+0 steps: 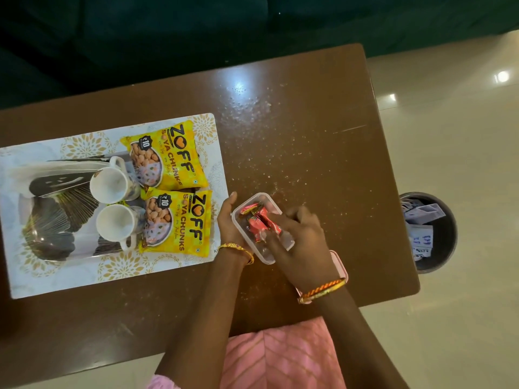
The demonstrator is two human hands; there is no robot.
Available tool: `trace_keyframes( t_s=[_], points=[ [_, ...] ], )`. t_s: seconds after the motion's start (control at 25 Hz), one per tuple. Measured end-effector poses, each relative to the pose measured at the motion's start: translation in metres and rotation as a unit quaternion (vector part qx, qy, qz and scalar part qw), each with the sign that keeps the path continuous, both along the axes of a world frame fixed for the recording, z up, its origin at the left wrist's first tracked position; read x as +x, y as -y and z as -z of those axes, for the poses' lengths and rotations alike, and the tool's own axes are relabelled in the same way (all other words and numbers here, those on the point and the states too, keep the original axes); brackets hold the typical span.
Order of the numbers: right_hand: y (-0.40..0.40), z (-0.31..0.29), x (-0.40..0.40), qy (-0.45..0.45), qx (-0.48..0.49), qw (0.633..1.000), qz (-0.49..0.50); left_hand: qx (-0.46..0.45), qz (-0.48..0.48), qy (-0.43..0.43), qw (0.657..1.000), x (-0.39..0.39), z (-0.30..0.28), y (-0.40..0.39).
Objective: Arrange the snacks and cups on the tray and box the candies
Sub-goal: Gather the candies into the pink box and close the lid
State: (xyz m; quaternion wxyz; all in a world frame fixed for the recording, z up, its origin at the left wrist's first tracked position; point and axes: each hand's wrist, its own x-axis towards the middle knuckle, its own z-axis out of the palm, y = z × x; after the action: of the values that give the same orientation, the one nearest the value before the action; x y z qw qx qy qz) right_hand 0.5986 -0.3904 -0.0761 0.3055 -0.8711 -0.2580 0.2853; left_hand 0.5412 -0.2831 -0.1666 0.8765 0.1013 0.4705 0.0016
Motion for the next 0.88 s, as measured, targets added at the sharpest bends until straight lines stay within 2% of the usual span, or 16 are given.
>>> trace_keyframes(
  t_s=[0.12, 0.16, 0.2, 0.28, 0.36, 0.48, 0.68, 0.88],
  points=[
    [0.033, 0.008, 0.002, 0.029, -0.004, 0.998, 0.052, 0.016, 0.002, -0.037, 0.999, -0.007, 0.004, 0.002],
    [0.048, 0.013, 0.005, 0.03, -0.043, 0.997, 0.051, 0.017, 0.002, -0.057, 0.998, -0.01, 0.006, 0.003],
    [0.062, 0.019, 0.007, 0.021, -0.112, 0.993, 0.021, 0.02, 0.001, -0.07, 0.997, -0.013, 0.007, 0.004],
    [0.086, 0.036, 0.007, -0.011, -0.264, 0.96, -0.096, 0.017, 0.0, -0.082, 0.996, -0.018, 0.008, 0.006],
    [0.101, 0.051, 0.001, -0.021, -0.331, 0.925, -0.188, 0.009, 0.001, -0.095, 0.995, -0.025, 0.008, 0.01],
    [0.109, 0.068, -0.008, 0.017, -0.334, 0.915, -0.227, 0.004, 0.001, -0.113, 0.994, -0.036, 0.008, 0.014],
    [0.103, 0.073, -0.002, 0.048, -0.315, 0.929, -0.187, 0.006, -0.009, -0.135, 0.991, -0.045, 0.008, 0.022],
    [0.08, 0.069, 0.013, 0.017, -0.304, 0.946, -0.112, 0.005, -0.002, -0.129, 0.992, -0.045, 0.009, 0.028]
  ],
)
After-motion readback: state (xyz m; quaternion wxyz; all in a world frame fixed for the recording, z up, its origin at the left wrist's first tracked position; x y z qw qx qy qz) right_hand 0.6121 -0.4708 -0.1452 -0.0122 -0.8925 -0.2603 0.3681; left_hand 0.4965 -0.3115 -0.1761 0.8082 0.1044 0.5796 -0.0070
